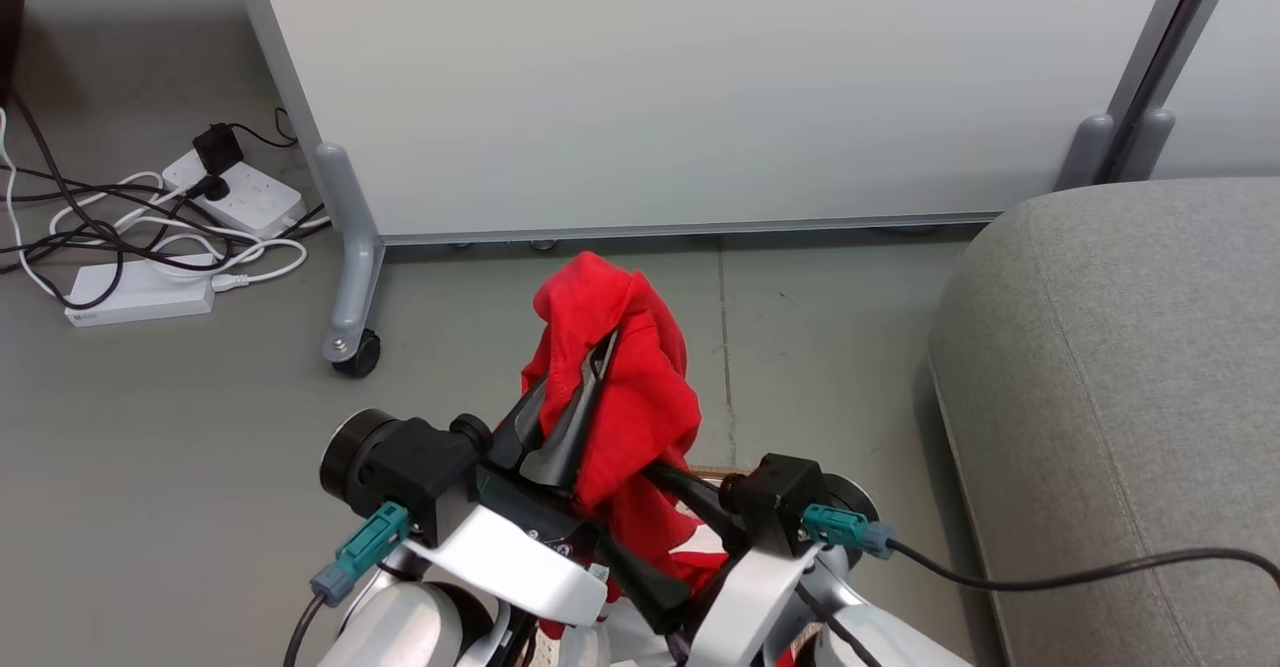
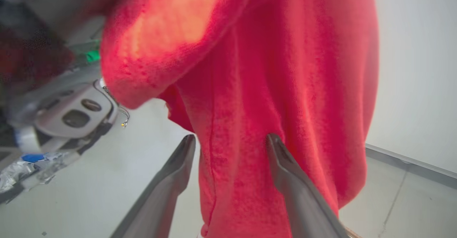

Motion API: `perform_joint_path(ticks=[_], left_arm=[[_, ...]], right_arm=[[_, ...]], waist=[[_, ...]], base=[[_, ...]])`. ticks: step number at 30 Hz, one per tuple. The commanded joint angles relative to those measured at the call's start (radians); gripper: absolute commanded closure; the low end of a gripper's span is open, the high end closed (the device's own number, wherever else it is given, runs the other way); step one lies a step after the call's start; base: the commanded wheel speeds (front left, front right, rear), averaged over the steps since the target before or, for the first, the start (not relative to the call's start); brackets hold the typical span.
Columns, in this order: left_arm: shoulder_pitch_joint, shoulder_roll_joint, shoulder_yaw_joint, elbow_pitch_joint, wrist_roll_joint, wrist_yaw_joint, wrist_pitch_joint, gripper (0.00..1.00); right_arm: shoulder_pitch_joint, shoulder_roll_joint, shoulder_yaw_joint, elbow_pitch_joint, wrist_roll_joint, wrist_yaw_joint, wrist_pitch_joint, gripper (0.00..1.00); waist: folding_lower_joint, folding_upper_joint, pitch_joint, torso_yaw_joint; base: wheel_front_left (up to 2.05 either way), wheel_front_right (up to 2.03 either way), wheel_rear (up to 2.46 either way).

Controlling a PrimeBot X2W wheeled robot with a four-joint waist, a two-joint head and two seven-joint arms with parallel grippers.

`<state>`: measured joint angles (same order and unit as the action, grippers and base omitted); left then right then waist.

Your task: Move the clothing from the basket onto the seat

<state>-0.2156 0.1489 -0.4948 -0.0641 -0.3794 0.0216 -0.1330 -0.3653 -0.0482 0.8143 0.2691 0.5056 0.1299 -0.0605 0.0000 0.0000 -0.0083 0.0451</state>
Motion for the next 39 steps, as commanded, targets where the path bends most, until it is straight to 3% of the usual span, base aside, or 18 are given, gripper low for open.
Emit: perform_joint_path(ticks=[1, 2, 3, 8, 10, 11, 12, 25, 39], left_arm=[[-0.021, 0.002, -0.001, -0.006, -0.004, -0.003, -0.006, 1.0], [-0.022, 0.001, -0.005, -0.006, -0.007, -0.004, -0.005, 1.0], [-0.021, 0.0, -0.007, -0.006, -0.009, -0.008, -0.005, 1.0], [-0.018, 0.009, -0.016, 0.003, -0.015, -0.013, 0.005, 1.0], [-0.016, 0.012, -0.015, 0.004, -0.017, -0.009, 0.008, 0.61], [-0.015, 0.012, -0.015, 0.004, -0.018, -0.005, 0.01, 0.25], [-0.015, 0.014, -0.015, 0.002, -0.015, -0.002, 0.012, 0.0], [0.013, 0.026, -0.015, -0.017, 0.045, 0.063, -0.012, 0.0], [0.085, 0.066, -0.115, 0.055, 0.058, 0.009, 0.027, 0.0]], right_arm=[[-0.024, -0.005, 0.014, 0.021, 0.015, 0.002, -0.019, 0.11], [-0.039, -0.004, 0.035, 0.03, 0.031, 0.002, -0.03, 0.66], [-0.053, -0.004, 0.046, 0.049, 0.036, 0.002, -0.034, 1.0], [-0.106, -0.005, 0.067, 0.12, 0.067, 0.002, -0.09, 1.0], [-0.115, -0.005, 0.064, 0.135, 0.069, 0.002, -0.104, 1.0], [-0.122, -0.005, 0.06, 0.143, 0.066, 0.002, -0.111, 1.0], [-0.126, -0.005, 0.056, 0.148, 0.065, 0.002, -0.116, 1.0], [-0.156, -0.004, -0.086, 0.194, 0.001, 0.002, -0.153, 1.0], [-0.128, -0.016, -0.275, 0.226, -0.054, 0.002, -0.154, 1.0]], waist=[[0.0, 0.0, 0.001, 0.003], [0.0, 0.0, 0.001, 0.006], [0.0, 0.0, 0.002, 0.007], [0.0, 0.0, 0.001, 0.008], [0.0, 0.0, 0.001, 0.005], [0.0, 0.0, 0.0, 0.004], [0.0, 0.0, 0.001, 0.002], [0.0, 0.0, -0.001, -0.01], [0.0, 0.0, -0.006, -0.013]], base=[[0.0, 0.0, 0.0], [0.0, 0.0, 0.0], [0.0, 0.0, 0.0], [0.0, 0.0, 0.0], [0.0, 0.0, 0.0], [0.0, 0.0, 0.0], [0.0, 0.0, 0.0], [0.0, 0.0, 0.0], [0.0, 0.0, 0.0]])
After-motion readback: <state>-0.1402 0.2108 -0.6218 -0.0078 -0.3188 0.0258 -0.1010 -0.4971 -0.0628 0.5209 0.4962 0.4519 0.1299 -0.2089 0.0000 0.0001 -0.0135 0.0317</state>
